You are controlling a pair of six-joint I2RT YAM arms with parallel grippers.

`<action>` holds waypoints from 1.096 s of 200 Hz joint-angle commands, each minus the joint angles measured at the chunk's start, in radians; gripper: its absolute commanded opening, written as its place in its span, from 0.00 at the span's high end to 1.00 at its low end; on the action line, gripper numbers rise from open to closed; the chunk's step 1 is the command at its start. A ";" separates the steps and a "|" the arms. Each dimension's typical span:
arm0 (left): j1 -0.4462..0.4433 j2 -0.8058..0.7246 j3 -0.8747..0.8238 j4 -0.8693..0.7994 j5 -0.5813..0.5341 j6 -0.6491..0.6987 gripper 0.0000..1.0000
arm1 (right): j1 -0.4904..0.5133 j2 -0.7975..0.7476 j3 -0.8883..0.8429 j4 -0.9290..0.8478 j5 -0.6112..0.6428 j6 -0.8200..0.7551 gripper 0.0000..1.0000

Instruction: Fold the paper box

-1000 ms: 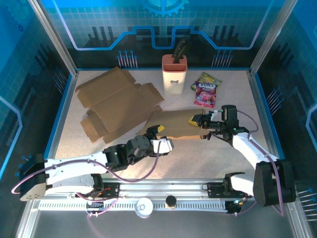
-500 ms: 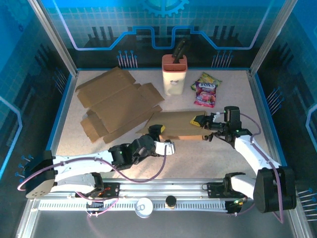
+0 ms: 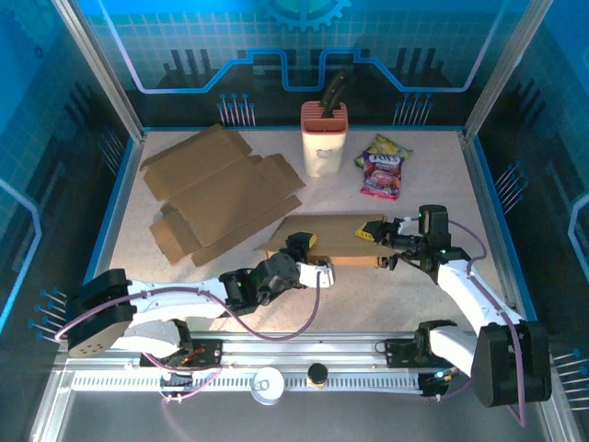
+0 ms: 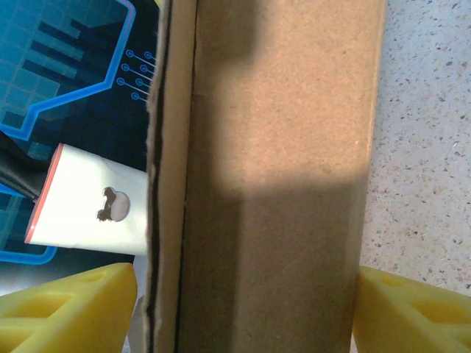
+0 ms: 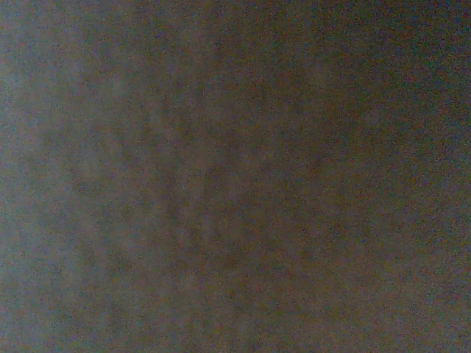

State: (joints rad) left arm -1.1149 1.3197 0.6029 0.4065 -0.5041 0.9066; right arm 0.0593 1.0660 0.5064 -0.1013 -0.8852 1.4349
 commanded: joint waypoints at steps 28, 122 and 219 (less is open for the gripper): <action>-0.006 0.019 -0.008 0.048 -0.019 0.018 0.29 | -0.032 -0.002 -0.030 0.038 -0.058 0.042 0.55; -0.012 -0.029 0.082 -0.217 0.006 -0.072 0.42 | -0.095 -0.015 0.010 -0.062 -0.058 -0.089 0.42; -0.008 -0.034 0.340 -0.831 0.109 -0.387 0.46 | -0.259 -0.114 0.236 -0.558 0.208 -0.550 0.29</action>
State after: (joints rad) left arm -1.1225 1.2774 0.8551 -0.2390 -0.4423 0.6083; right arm -0.1909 0.9504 0.6964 -0.5045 -0.7601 1.0004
